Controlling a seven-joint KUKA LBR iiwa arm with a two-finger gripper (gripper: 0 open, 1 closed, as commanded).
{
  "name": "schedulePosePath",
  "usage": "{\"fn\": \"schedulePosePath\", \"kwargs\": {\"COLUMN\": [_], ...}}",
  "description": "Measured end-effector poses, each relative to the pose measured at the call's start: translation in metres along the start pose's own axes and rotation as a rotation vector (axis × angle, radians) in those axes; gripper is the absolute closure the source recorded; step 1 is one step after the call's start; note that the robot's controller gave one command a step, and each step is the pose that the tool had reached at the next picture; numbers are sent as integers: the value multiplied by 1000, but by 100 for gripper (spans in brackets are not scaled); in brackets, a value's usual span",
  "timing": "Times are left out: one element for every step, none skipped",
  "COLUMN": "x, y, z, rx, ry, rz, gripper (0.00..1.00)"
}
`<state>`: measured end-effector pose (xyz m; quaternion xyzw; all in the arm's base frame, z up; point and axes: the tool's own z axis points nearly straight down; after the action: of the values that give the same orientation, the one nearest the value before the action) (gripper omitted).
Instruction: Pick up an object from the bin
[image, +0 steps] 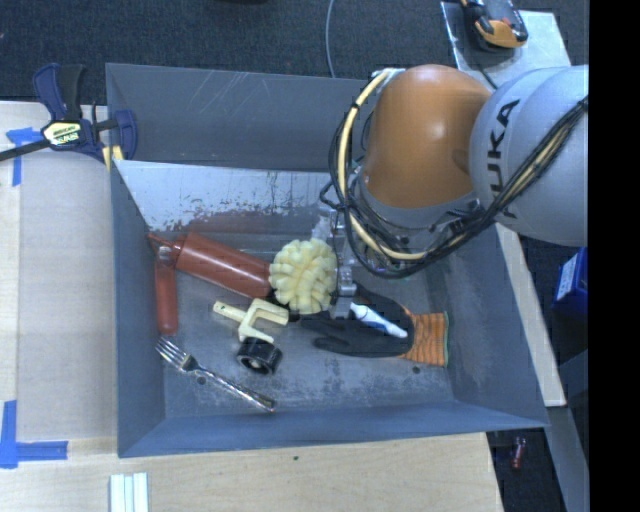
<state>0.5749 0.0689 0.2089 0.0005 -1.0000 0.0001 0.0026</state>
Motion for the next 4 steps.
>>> {"fn": "schedulePosePath", "kwargs": {"x": [-1, -2, 7, -4], "y": [0, 0, -6, -8], "z": [-4, 35, 66, 91], "rx": [0, 0, 0, 0], "ry": [-6, -12, -7, -6], "rz": [1, -214, -58, -35], "gripper": [0, 0, 0, 0]}}
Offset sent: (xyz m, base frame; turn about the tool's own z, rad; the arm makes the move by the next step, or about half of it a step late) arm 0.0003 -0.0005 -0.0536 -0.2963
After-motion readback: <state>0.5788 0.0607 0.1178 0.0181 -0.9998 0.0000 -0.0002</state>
